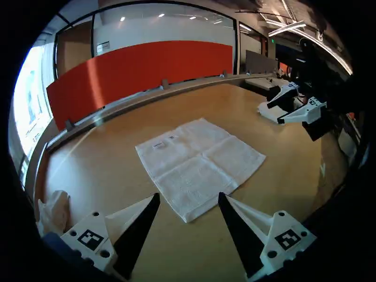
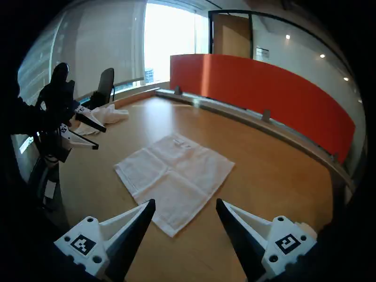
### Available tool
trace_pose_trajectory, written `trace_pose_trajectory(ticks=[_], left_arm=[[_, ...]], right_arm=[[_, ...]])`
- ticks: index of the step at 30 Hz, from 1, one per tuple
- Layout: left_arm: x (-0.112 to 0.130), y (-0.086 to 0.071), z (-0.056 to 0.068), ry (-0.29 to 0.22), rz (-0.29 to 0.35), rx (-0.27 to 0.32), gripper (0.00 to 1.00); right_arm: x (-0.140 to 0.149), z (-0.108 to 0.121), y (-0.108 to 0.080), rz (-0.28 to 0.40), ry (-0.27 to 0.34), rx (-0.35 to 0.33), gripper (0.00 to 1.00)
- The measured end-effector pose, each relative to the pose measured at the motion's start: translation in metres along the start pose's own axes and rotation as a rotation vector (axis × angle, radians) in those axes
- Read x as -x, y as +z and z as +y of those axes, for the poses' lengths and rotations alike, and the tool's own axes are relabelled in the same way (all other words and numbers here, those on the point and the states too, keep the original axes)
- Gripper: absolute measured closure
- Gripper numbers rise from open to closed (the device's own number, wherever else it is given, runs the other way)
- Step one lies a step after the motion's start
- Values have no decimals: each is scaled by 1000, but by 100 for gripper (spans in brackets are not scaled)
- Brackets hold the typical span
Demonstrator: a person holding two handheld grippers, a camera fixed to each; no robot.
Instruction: Fold towel
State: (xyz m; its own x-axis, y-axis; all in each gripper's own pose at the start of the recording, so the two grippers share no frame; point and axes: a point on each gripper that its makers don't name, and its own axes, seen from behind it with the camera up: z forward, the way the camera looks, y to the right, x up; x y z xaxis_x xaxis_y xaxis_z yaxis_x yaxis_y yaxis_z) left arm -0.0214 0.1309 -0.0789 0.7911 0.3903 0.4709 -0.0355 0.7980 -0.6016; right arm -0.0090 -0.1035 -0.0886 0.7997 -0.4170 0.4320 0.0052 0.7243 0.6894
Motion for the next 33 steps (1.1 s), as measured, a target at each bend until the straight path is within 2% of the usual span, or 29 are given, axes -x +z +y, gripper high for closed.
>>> trace_pose_trajectory(ticks=[6,12,24,33], left_arm=[[22,24,3,-10,-62,32,8],[45,39,5,-21,-123,54,8],[71,56,12,-28,-192,92,8],[83,66,12,-31,-241,95,8]], right_arm=[[28,-7,23,-54,5,-21,1],[57,-14,38,-124,9,-47,2],[87,-21,53,-216,-14,-80,5],[98,-20,60,-259,-12,-86,10]])
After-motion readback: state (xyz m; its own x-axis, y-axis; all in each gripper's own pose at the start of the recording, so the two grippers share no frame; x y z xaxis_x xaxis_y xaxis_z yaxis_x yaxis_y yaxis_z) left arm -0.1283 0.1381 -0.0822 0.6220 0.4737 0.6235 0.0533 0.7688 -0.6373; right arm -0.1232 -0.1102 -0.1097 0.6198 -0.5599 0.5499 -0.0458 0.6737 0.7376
